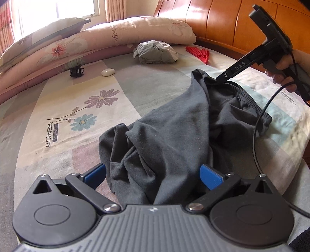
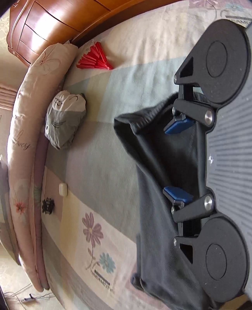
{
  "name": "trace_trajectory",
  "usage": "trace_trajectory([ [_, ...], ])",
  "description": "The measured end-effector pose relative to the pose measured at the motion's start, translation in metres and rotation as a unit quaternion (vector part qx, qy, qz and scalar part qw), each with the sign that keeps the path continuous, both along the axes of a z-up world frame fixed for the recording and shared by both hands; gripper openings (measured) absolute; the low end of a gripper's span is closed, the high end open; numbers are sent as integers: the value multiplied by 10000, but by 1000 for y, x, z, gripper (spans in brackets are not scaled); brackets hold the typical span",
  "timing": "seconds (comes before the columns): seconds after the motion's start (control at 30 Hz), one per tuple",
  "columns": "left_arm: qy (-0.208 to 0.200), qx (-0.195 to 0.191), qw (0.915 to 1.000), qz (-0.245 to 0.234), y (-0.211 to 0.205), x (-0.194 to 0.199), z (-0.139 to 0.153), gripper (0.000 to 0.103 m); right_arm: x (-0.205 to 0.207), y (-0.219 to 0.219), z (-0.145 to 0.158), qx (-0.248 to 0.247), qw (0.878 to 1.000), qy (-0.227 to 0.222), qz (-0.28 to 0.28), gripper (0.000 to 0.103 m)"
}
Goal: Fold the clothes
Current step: 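Lift and pull the waistband with the right gripper, then open it, then close the left gripper on the bunched pant leg fabric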
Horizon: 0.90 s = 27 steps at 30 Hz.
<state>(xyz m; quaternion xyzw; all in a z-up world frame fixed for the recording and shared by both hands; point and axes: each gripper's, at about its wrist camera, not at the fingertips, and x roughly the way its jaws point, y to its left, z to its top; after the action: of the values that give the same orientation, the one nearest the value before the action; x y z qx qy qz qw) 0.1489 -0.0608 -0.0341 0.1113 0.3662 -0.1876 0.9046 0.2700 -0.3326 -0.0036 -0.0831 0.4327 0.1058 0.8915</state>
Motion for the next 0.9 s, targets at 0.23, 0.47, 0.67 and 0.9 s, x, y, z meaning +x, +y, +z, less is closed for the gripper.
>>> trace_trajectory([
  [0.23, -281, 695, 9972, 20, -12, -16, -18, 102, -75, 37, -12, 543, 9985, -54, 29, 73],
  [0.47, -802, 1382, 9871, -97, -13, -23, -28, 102, -108, 43, -26, 1159, 9928, 89, -293, 80],
  [0.67, -1225, 1550, 9800, 234, -3, -8, -19, 102, -115, 44, -26, 1140, 9927, 15, -385, 81],
  [0.9, -1516, 1489, 9764, 390, 5, 15, -2, 102, -112, 49, -24, 1156, 9928, -50, -293, 82],
])
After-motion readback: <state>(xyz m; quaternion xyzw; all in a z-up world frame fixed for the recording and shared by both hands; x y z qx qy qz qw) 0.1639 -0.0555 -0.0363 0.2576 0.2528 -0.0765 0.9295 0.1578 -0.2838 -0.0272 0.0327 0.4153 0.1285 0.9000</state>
